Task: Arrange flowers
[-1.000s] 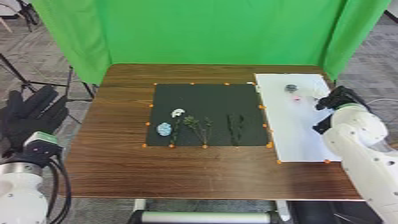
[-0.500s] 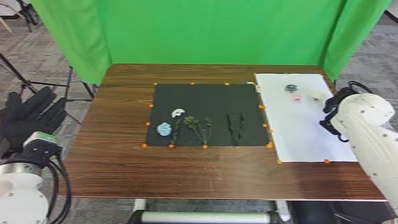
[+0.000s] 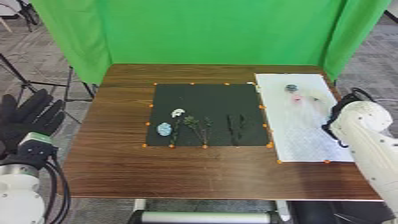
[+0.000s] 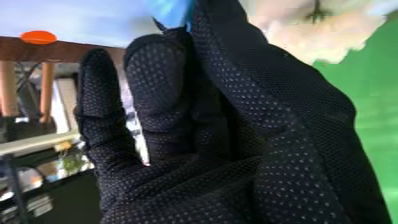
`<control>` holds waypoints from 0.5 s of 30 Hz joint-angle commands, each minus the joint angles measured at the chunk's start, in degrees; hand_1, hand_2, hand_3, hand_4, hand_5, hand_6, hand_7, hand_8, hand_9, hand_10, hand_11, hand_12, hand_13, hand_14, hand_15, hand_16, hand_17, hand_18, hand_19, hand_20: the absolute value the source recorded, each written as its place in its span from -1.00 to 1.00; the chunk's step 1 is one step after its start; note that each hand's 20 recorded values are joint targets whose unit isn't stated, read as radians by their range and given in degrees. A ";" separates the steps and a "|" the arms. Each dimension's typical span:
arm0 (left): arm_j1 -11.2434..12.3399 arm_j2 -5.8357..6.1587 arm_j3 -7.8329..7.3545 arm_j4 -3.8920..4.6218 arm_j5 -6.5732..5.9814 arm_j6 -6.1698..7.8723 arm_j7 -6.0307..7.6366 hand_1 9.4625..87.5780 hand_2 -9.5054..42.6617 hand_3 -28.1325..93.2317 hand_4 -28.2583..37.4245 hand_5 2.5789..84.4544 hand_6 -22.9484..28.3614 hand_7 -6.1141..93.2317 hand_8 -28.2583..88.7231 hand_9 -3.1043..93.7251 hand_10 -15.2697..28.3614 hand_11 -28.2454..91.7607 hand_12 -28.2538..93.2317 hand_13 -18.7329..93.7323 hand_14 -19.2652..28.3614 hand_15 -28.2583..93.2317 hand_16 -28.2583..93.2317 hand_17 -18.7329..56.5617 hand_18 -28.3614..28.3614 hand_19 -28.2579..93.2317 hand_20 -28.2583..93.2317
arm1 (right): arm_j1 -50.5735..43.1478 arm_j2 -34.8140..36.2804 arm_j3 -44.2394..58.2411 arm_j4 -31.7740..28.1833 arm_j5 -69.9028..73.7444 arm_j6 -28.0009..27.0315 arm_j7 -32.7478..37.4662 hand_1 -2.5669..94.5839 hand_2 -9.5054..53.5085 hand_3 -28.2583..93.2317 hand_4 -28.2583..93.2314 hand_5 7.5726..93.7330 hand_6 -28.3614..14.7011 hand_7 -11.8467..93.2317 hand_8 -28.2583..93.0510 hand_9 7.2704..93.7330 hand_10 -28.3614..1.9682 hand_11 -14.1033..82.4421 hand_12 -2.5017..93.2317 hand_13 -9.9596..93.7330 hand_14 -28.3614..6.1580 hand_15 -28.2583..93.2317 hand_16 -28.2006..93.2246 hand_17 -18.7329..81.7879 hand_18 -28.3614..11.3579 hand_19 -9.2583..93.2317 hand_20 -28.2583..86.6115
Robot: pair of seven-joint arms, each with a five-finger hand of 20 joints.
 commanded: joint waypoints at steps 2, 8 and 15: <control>-0.23 -0.15 1.14 0.27 -0.02 -1.45 0.77 -0.59 -0.08 0.64 -1.00 -0.02 0.22 -0.53 -0.72 -0.24 0.35 -0.14 -0.43 -0.28 0.46 0.14 -0.73 -0.68 0.45 -0.03 -0.41 | -4.98 1.44 0.43 -8.01 -5.73 5.86 -4.40 0.41 -1.00 0.62 -1.00 0.42 0.35 0.13 -0.41 0.71 0.35 -0.30 0.10 0.57 0.40 0.38 0.24 -0.08 -0.63 0.55 0.11; -2.66 0.30 2.36 1.26 1.37 -4.13 -1.39 -0.59 -0.10 0.64 -1.00 -0.03 0.21 -0.53 -0.72 -0.25 0.35 -0.15 -0.43 -0.28 0.45 0.13 -0.73 -0.68 0.45 -0.03 -0.41 | -5.00 0.08 -0.89 -18.47 -4.39 6.50 -13.20 0.41 -1.00 0.63 -1.00 0.43 0.36 0.13 -0.40 0.71 0.37 -0.31 0.13 0.56 0.39 0.42 0.29 -0.08 -0.62 0.56 0.12; -4.04 0.26 3.57 1.97 2.73 -5.36 -3.78 -0.62 -0.10 0.61 -1.00 -0.21 0.15 -0.58 -0.72 -0.29 0.32 -0.18 -0.43 -0.29 0.43 0.09 -0.73 -0.68 0.45 -0.04 -0.41 | 4.06 -7.95 -12.11 -17.40 -1.95 6.85 -23.89 0.39 -1.00 0.63 -1.00 0.41 0.39 0.14 -0.42 0.71 0.42 -0.31 0.14 0.55 0.38 0.45 0.29 -0.11 -0.58 0.54 0.14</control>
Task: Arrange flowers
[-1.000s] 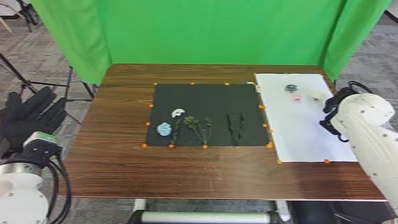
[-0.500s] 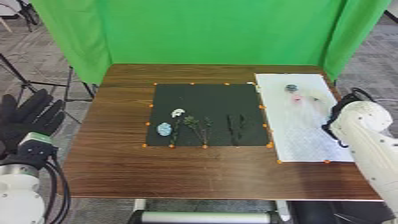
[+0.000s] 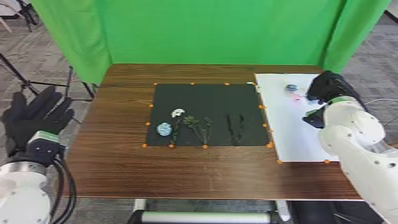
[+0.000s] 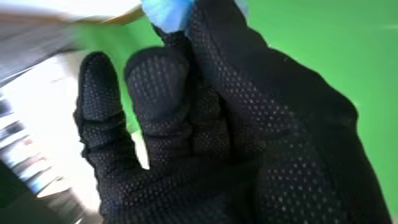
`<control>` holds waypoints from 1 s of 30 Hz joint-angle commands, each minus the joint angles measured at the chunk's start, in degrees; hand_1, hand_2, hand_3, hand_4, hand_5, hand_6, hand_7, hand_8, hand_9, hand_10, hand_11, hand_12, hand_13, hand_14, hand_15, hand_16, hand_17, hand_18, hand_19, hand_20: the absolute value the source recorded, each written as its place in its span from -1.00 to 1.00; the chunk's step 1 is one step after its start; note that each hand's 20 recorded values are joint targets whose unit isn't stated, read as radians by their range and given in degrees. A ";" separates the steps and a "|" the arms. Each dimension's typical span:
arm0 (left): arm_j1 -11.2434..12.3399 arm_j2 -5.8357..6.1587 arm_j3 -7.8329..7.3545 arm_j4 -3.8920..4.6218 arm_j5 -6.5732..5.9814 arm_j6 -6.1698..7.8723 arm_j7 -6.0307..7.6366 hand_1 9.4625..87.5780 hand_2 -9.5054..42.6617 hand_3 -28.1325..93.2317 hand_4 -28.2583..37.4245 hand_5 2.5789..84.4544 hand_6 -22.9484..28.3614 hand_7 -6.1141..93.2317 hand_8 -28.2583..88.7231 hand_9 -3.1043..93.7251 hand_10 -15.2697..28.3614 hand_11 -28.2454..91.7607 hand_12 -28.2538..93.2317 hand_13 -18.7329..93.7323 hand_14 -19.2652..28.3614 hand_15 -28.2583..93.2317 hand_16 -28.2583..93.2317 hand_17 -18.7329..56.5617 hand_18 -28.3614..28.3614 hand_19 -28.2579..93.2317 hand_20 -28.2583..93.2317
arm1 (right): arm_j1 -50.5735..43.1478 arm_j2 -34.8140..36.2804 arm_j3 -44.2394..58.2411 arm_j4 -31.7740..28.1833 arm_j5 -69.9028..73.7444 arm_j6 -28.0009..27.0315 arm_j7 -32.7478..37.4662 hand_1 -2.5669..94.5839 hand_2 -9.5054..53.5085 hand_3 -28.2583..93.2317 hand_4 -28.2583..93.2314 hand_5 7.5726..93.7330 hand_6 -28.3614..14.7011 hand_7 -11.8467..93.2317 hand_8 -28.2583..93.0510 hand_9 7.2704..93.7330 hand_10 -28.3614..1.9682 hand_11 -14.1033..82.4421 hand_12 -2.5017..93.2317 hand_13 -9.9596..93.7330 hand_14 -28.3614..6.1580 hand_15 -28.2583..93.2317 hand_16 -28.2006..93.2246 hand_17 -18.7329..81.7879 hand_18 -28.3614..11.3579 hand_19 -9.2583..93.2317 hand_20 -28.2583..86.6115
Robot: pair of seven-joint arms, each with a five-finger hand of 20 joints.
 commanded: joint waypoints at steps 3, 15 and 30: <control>-1.96 0.38 1.83 0.88 2.26 -2.86 -3.34 -0.63 -0.09 0.61 -1.00 -0.21 0.15 -0.58 -0.71 -0.29 0.33 -0.19 -0.42 -0.29 0.43 0.08 -0.73 -0.69 0.45 -0.04 -0.41 | 15.13 -13.28 -16.33 2.89 2.68 -1.14 -10.32 0.39 -1.00 0.63 -1.00 0.40 0.40 0.15 -0.43 0.71 0.42 -0.32 0.13 0.54 0.38 0.46 0.29 -0.11 -0.58 0.54 0.14; -5.07 0.64 5.21 1.86 3.41 -3.41 -4.72 -0.62 -0.10 0.62 -1.00 -0.14 0.18 -0.58 -0.71 -0.29 0.32 -0.19 -0.42 -0.30 0.43 0.07 -0.71 -0.69 0.45 -0.05 -0.40 | 21.25 -21.62 -27.46 10.41 1.77 -7.43 -12.08 0.38 -1.00 0.64 -1.00 0.39 0.40 0.16 -0.44 0.70 0.45 -0.31 0.13 0.54 0.38 0.48 0.28 -0.11 -0.57 0.54 0.15; -5.57 0.69 5.46 2.17 3.74 -3.03 -5.30 -0.62 -0.11 0.62 -1.00 -0.13 0.18 -0.58 -0.71 -0.29 0.32 -0.19 -0.41 -0.30 0.44 0.07 -0.71 -0.69 0.45 -0.05 -0.40 | 20.25 -23.88 -31.93 10.64 -1.07 -9.82 -10.96 0.37 -1.00 0.65 -1.00 0.39 0.40 0.17 -0.45 0.70 0.45 -0.31 0.12 0.54 0.37 0.48 0.27 -0.11 -0.59 0.54 0.16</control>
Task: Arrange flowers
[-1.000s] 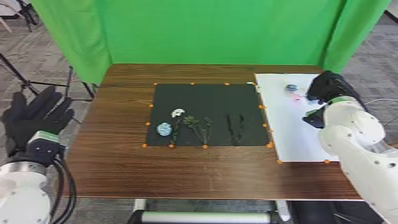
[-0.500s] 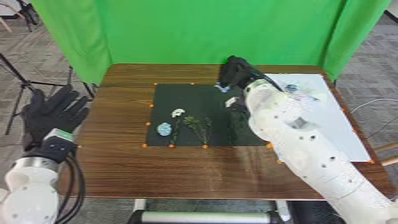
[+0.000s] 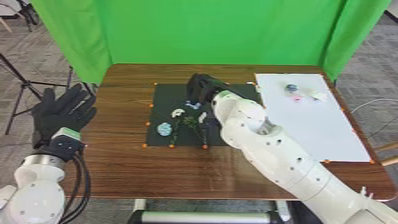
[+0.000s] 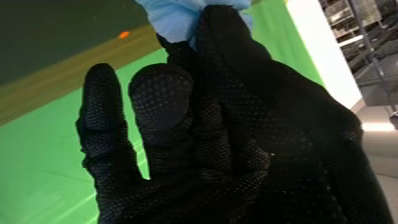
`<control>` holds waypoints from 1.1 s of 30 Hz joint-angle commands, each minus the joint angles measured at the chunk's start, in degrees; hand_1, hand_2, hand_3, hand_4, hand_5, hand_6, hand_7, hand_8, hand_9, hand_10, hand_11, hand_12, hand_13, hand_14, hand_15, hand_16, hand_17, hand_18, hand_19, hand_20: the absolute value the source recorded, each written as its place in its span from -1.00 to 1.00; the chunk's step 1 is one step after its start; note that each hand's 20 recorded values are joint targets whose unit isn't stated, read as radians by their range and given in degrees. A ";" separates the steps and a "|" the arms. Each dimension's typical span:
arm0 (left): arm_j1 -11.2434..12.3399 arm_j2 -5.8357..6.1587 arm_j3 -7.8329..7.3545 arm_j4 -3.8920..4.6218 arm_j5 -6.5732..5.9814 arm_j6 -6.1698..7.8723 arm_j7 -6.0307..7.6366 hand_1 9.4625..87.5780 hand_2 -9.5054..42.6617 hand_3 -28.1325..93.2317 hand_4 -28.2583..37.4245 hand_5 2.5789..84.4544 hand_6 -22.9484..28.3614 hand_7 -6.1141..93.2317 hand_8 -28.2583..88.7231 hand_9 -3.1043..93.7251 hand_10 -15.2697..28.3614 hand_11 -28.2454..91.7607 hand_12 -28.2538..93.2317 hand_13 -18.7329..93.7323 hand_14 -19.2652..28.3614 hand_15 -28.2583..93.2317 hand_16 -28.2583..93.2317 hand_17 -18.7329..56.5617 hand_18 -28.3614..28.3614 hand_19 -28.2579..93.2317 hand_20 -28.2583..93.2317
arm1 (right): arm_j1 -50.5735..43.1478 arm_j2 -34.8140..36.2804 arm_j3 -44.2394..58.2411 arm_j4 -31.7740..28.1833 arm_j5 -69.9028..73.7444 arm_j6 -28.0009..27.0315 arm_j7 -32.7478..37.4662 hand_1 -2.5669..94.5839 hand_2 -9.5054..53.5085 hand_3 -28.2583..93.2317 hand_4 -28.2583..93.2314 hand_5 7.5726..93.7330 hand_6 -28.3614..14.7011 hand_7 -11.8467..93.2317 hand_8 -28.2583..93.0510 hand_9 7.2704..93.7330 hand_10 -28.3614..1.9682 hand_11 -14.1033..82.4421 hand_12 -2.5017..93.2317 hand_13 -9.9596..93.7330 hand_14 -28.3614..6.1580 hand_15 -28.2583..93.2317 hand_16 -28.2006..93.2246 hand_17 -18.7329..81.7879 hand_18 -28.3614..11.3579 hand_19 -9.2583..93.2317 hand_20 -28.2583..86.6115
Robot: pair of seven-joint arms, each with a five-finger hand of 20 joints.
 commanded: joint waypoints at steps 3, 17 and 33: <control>0.00 -0.24 -0.16 0.25 0.08 -1.53 -0.55 -0.62 -0.11 0.62 -1.00 -0.13 0.18 -0.58 -0.71 -0.29 0.32 -0.19 -0.41 -0.30 0.44 0.07 -0.71 -0.69 0.45 -0.05 -0.40 | -1.82 -1.65 -1.27 -1.26 -1.20 -0.95 1.46 0.36 -1.00 0.65 -1.00 0.39 0.40 0.17 -0.45 0.70 0.44 -0.31 0.12 0.54 0.35 0.48 0.27 -0.11 -0.59 0.54 0.16; 0.81 -0.52 -0.68 0.12 0.25 -1.12 -0.56 -0.61 -0.12 0.62 -1.00 -0.17 0.17 -0.58 -0.70 -0.34 0.30 -0.20 -0.41 -0.31 0.44 0.08 -0.71 -0.69 0.45 -0.05 -0.40 | -3.54 -0.30 -1.86 -1.89 -2.99 -1.40 1.97 0.32 -1.00 0.65 -1.00 0.32 0.36 0.14 -0.50 0.64 0.34 -0.32 0.06 0.49 0.33 0.48 0.26 -0.14 -0.61 0.53 0.16; 2.26 -0.60 -1.72 -0.16 -0.02 -1.16 0.35 -0.61 -0.13 0.62 -1.00 -0.21 0.16 -0.55 -0.71 -0.35 0.34 -0.19 -0.39 -0.33 0.45 0.09 -0.70 -0.69 0.45 -0.06 -0.40 | -3.55 1.80 0.04 -4.06 -0.07 -0.31 2.98 0.09 -1.00 0.74 -1.00 0.24 0.29 -0.09 -0.61 0.38 0.02 -0.22 -0.47 0.42 0.18 0.51 0.16 -0.19 -0.65 0.51 0.14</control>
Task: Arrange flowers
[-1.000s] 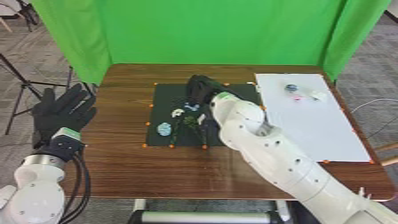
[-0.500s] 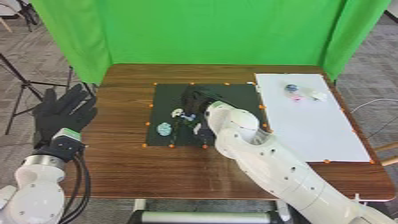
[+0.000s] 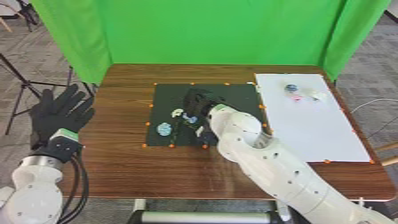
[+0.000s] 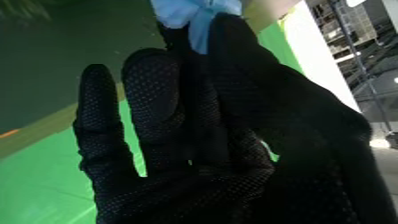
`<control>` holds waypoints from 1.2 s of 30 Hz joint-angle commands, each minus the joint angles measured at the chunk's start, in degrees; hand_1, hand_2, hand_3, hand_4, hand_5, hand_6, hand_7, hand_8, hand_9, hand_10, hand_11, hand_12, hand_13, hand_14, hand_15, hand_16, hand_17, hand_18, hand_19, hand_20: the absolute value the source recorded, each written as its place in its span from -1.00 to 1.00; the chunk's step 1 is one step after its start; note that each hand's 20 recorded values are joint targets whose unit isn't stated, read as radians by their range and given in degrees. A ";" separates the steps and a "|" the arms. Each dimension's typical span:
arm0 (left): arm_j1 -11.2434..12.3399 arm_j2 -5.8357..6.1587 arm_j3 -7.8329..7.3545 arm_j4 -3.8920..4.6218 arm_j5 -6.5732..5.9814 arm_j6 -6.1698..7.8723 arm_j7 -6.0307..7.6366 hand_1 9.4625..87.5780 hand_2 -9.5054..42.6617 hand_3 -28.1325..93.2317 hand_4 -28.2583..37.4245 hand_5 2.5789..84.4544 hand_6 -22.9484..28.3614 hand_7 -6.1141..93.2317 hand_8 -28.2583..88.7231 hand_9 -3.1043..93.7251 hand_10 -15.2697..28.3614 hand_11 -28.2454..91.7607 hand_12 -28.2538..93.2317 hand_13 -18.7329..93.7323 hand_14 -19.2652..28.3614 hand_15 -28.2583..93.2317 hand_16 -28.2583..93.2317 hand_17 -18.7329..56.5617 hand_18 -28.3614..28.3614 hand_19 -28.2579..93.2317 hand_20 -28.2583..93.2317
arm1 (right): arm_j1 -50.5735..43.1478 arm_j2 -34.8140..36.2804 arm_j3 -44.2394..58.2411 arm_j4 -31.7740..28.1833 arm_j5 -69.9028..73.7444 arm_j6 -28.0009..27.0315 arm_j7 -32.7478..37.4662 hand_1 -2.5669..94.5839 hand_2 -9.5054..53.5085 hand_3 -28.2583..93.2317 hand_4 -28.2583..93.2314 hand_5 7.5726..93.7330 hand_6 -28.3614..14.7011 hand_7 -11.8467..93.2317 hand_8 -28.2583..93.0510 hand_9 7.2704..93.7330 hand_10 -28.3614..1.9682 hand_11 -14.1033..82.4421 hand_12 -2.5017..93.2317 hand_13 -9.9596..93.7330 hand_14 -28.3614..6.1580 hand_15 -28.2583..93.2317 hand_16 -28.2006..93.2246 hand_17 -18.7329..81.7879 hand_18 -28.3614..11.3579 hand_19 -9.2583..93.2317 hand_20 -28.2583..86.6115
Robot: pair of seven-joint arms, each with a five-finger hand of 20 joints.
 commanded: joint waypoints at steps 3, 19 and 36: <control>1.90 -0.51 -0.86 -0.46 -0.30 -0.38 0.94 -0.61 -0.13 0.62 -1.00 -0.19 0.17 -0.55 -0.71 -0.35 0.34 -0.19 -0.39 -0.33 0.45 0.09 -0.70 -0.69 0.45 -0.06 -0.40 | 0.20 1.31 1.77 -1.43 1.11 1.25 0.31 0.08 -1.00 0.74 -1.00 0.24 0.28 -0.11 -0.62 0.36 0.00 -0.22 -0.51 0.41 0.17 0.51 0.15 -0.19 -0.65 0.51 0.14; 2.90 -0.78 -1.18 -0.76 -0.38 -0.31 1.33 -0.61 -0.14 0.62 -1.00 -0.18 0.18 -0.55 -0.71 -0.34 0.34 -0.19 -0.39 -0.33 0.45 0.09 -0.70 -0.69 0.45 -0.07 -0.40 | -1.31 4.50 7.60 -5.86 5.17 2.56 2.45 -0.02 -1.00 0.78 -1.00 0.24 0.27 -0.19 -0.80 0.30 -0.07 -0.25 -0.56 0.40 0.05 0.56 0.05 -0.20 -0.67 0.51 0.14; 1.93 -0.64 -1.14 -0.28 0.65 -0.47 -0.45 -0.61 -0.13 0.62 -1.00 -0.16 0.19 -0.55 -0.71 -0.33 0.34 -0.19 -0.39 -0.32 0.45 0.10 -0.70 -0.69 0.45 -0.07 -0.40 | -4.13 1.41 1.51 -9.50 -5.07 -6.62 3.98 0.39 -1.00 -0.17 -0.99 0.37 0.22 -0.31 -0.76 0.44 -0.05 0.00 -0.41 0.42 -0.07 0.68 0.06 -0.17 -0.77 0.57 0.21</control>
